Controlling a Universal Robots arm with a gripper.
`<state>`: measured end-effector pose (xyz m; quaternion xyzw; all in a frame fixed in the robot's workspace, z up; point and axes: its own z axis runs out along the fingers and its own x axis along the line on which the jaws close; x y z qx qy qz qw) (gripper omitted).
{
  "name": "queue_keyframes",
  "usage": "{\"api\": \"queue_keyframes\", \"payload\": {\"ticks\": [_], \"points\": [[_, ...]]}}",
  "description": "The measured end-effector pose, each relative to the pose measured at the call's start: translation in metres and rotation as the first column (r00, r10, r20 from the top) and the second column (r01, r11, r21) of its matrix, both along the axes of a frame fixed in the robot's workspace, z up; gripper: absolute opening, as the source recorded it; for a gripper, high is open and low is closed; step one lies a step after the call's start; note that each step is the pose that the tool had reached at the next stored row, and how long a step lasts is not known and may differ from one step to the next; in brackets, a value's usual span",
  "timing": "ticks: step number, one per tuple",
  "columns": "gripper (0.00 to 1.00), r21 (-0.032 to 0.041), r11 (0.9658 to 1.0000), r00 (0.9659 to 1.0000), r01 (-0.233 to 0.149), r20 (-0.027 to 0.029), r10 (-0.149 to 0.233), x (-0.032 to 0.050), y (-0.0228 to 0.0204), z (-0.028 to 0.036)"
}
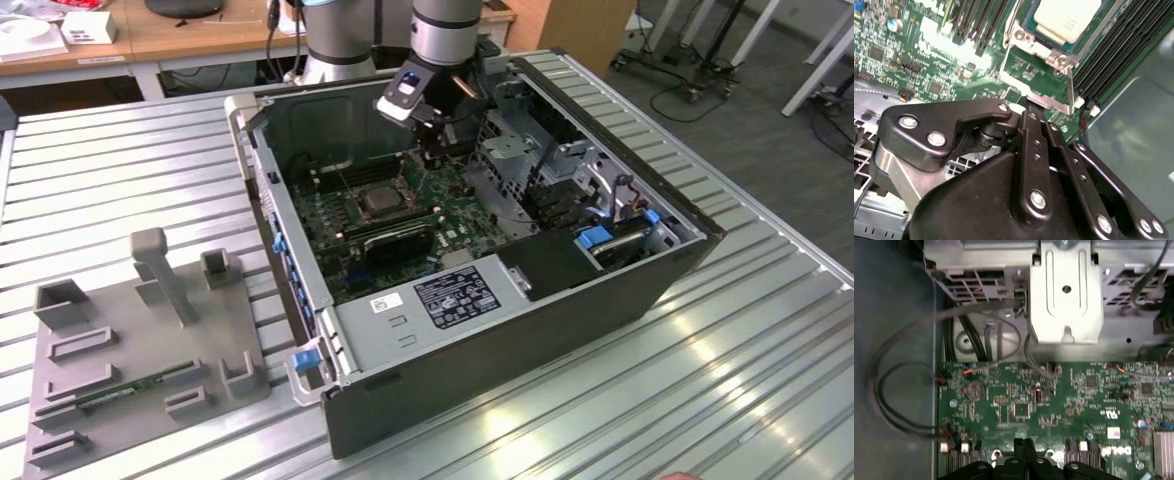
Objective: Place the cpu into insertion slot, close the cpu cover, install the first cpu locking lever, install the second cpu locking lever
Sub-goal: 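Close the cpu cover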
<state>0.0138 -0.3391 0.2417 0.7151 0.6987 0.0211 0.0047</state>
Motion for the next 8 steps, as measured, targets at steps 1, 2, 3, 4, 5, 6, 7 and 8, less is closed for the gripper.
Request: {"api": "queue_keyframes", "payload": {"ticks": [1,2,3,4,5,6,7,8], "points": [[0.11,0.0000,1.0000,1.0000,0.000,0.0003,0.000,-0.0021,0.0000,0.0000],[0.11,0.0000,1.0000,1.0000,0.000,0.0006,0.000,-0.0043,0.0000,0.0000],[0.11,0.0000,1.0000,1.0000,0.000,0.0009,0.000,-0.0065,0.0000,0.0000],[0.11,0.0001,1.0000,1.0000,0.000,0.0014,0.000,-0.0088,0.0000,0.0000],[0.11,0.0002,1.0000,1.0000,0.000,0.0017,0.000,-0.0111,0.0000,-0.0001],[0.11,0.0002,1.0000,1.0000,0.000,0.0020,0.000,-0.0133,0.0001,-0.0001],[0.11,0.0001,1.0000,1.0000,0.000,0.0022,0.000,-0.0155,0.0001,-0.0001],[0.11,0.0000,1.0000,1.0000,0.000,0.0025,0.000,-0.0176,0.0001,0.0000]]}}
